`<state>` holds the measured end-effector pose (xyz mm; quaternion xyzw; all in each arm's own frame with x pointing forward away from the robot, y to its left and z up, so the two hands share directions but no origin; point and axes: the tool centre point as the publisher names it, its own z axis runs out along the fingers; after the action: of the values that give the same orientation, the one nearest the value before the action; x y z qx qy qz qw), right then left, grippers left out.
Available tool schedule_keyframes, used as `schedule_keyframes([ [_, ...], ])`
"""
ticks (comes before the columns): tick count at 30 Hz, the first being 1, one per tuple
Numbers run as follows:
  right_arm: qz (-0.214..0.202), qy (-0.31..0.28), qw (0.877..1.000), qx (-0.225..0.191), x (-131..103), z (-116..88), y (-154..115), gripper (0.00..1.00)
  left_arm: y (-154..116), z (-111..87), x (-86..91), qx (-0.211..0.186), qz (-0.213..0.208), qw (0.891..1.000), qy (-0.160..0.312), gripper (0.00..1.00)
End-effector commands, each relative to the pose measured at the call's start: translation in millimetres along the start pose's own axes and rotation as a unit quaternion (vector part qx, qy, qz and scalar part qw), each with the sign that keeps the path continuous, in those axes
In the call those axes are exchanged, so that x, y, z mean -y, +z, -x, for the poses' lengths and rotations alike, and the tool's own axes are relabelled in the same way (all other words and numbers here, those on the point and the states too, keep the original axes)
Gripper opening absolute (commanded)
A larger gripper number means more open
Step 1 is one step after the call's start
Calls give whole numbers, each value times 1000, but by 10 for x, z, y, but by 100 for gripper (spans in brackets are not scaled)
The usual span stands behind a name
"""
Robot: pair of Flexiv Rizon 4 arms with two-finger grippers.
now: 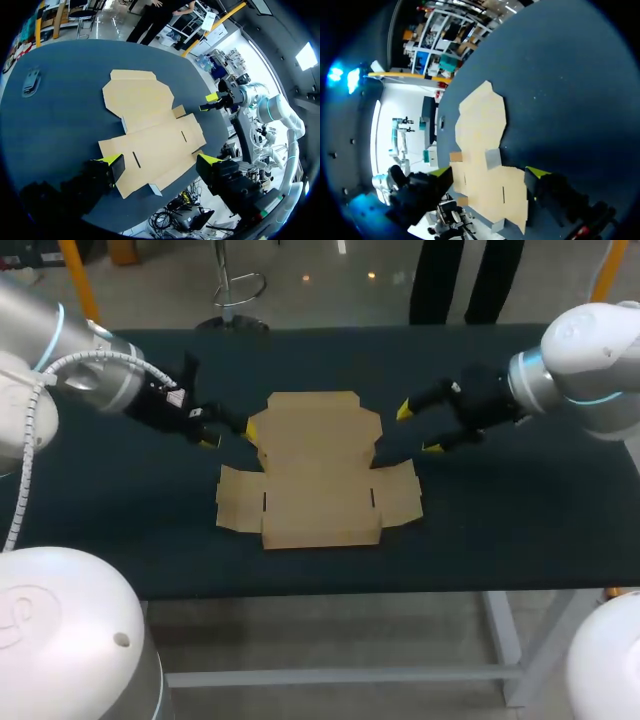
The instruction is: Assemble the packaging by folding the flat box into shape, placing the metal phone stand inside, and closing the box properly
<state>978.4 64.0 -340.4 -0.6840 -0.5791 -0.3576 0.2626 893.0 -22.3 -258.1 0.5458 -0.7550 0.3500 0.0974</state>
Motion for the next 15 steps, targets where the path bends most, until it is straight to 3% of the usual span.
schedule_keyframes([
  [1,-37,6,998,-58,-216,71,225,100,20,36,90,0,4,1000,1,100],
  [13,-47,17,997,-60,-448,149,465,100,45,129,166,-3,5,1000,-1,100],
  [15,-49,13,997,-57,-475,143,490,91,44,140,173,-4,6,1000,-1,100],
])
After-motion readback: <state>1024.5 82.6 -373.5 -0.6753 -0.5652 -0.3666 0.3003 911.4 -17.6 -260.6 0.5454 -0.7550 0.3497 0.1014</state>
